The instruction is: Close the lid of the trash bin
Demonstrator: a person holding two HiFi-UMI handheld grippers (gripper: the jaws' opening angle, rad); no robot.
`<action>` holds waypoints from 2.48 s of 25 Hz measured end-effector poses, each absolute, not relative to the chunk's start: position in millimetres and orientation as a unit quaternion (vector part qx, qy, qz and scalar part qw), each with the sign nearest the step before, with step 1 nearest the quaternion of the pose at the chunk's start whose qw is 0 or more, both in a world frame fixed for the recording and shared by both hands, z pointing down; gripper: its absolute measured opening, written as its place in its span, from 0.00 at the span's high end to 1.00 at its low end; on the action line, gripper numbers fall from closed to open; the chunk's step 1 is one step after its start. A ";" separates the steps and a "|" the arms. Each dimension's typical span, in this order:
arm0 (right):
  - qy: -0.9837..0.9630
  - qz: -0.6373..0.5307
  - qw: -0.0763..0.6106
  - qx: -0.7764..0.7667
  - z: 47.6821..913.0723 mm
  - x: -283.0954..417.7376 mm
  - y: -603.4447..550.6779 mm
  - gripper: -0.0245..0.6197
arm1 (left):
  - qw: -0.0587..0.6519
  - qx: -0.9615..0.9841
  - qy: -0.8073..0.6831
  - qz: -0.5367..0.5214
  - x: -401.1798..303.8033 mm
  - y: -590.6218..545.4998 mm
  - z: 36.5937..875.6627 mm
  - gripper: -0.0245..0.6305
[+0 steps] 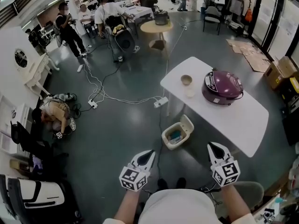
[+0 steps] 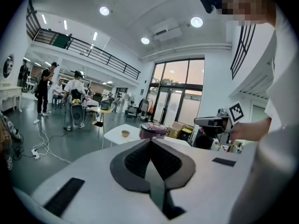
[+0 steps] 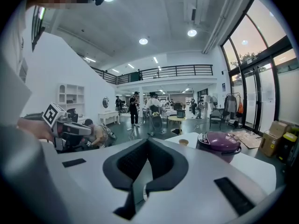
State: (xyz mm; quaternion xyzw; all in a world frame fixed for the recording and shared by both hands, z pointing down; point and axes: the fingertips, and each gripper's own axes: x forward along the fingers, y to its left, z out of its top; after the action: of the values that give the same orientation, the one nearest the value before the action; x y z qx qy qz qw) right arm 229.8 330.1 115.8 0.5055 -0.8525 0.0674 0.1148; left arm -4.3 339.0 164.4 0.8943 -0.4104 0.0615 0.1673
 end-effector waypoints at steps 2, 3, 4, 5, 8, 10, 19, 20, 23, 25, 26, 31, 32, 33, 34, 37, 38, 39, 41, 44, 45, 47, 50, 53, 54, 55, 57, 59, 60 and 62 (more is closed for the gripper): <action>-0.850 0.069 0.116 0.509 119.0 228.2 330.8 0.94 | 0.169 0.895 -0.408 0.062 -5.0 339.8 166.9 0.94; -0.849 0.070 0.116 0.511 120.4 227.4 331.4 0.94 | 0.171 0.896 -0.406 0.062 -5.7 340.4 168.4 0.94; -0.847 0.072 0.116 0.514 121.7 226.4 332.2 0.94 | 0.173 0.896 -0.405 0.063 -6.6 341.0 169.9 0.94; -0.846 0.074 0.116 0.515 122.7 225.4 333.0 0.92 | 0.174 0.896 -0.403 0.064 -7.8 341.7 171.3 0.94; -0.844 0.077 0.119 0.518 126.2 221.8 335.0 0.90 | 0.177 0.897 -0.400 0.065 -11.9 343.1 175.0 0.94; -0.842 0.079 0.119 0.520 128.3 218.8 336.5 0.88 | 0.178 0.897 -0.398 0.065 -15.5 344.1 177.6 0.94; -0.836 0.088 0.126 0.528 133.9 202.6 343.7 0.81 | 0.183 0.902 -0.384 0.072 -30.0 350.0 189.6 0.94; -0.835 0.088 0.127 0.529 134.7 201.5 345.0 0.80 | 0.184 0.902 -0.383 0.073 -31.3 350.9 190.9 0.94; -0.831 0.092 0.128 0.533 139.5 199.5 346.9 0.80 | 0.185 0.904 -0.379 0.075 -34.6 351.3 194.6 0.94; -0.831 0.095 0.129 0.533 142.9 197.5 348.0 0.80 | 0.187 0.904 -0.378 0.075 -36.6 351.3 197.5 0.94; -0.831 0.097 0.130 0.533 144.7 196.5 348.1 0.80 | 0.187 0.904 -0.377 0.076 -37.6 350.7 199.1 0.94; -0.832 0.107 0.136 0.526 154.0 192.5 343.2 0.80 | 0.195 0.902 -0.378 0.080 -40.2 342.2 205.4 0.94; -0.833 0.110 0.138 0.525 155.8 192.1 340.9 0.80 | 0.197 0.901 -0.378 0.081 -39.9 339.5 206.5 0.94; -0.834 0.112 0.139 0.523 157.7 192.1 338.0 0.80 | 0.198 0.901 -0.378 0.083 -39.2 336.4 207.6 0.94; -0.834 0.115 0.140 0.521 160.0 192.6 334.4 0.80 | 0.200 0.900 -0.378 0.084 -38.1 332.7 208.8 0.94; -0.836 0.121 0.143 0.515 169.1 198.2 318.8 0.80 | 0.204 0.896 -0.384 0.086 -33.4 317.5 213.3 0.94; -0.837 0.123 0.144 0.514 172.1 201.0 312.0 0.80 | 0.206 0.895 -0.387 0.085 -31.8 311.2 214.6 0.94; -0.837 0.126 0.145 0.513 174.4 203.8 304.7 0.80 | 0.208 0.893 -0.390 0.084 -30.2 304.8 215.5 0.94; -0.838 0.130 0.145 0.510 177.6 208.9 288.8 0.80 | 0.212 0.891 -0.394 0.084 -25.1 292.0 216.3 0.94; -0.840 0.136 0.149 0.503 184.1 216.6 263.5 0.80 | 0.212 0.891 -0.391 0.088 -12.0 272.7 219.8 0.94; -0.842 0.138 0.152 0.500 187.1 219.1 254.6 0.80 | 0.211 0.892 -0.390 0.090 -7.5 265.4 221.7 0.94; -0.844 0.142 0.157 0.493 192.9 225.2 236.1 0.80 | 0.210 0.892 -0.390 0.094 1.0 249.0 224.8 0.94; -0.848 0.153 0.165 0.480 201.9 236.4 210.6 0.80 | 0.214 0.888 -0.393 0.101 13.3 228.1 228.9 0.94; -0.851 0.163 0.171 0.468 213.1 247.1 186.6 0.81 | 0.221 0.883 -0.398 0.110 23.9 210.2 236.5 0.94; -0.853 0.165 0.172 0.464 216.8 250.6 178.7 0.81 | 0.223 0.882 -0.400 0.113 28.0 204.3 239.1 0.94; -0.855 0.167 0.174 0.460 220.6 254.0 171.2 0.81 | 0.224 0.880 -0.402 0.116 32.3 198.7 241.5 0.94; -0.858 0.175 0.175 0.450 229.2 260.5 156.7 0.81 | 0.226 0.877 -0.406 0.123 41.1 187.9 245.1 0.94; -0.861 0.185 0.177 0.440 239.0 265.9 143.3 0.81 | 0.228 0.873 -0.412 0.127 48.2 177.5 248.5 0.94; -0.861 0.189 0.179 0.436 244.3 268.0 137.6 0.81 | 0.230 0.870 -0.416 0.129 50.9 172.9 250.6 0.94; -0.862 0.197 0.184 0.428 256.0 270.9 128.3 0.81 | 0.238 0.864 -0.423 0.132 55.2 165.3 256.5 0.94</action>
State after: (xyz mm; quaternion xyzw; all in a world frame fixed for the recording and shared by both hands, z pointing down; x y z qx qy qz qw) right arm 270.9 128.3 256.0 0.4284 -0.8625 0.1968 0.1841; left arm 55.2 165.3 256.5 0.8643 -0.4232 0.1320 0.2376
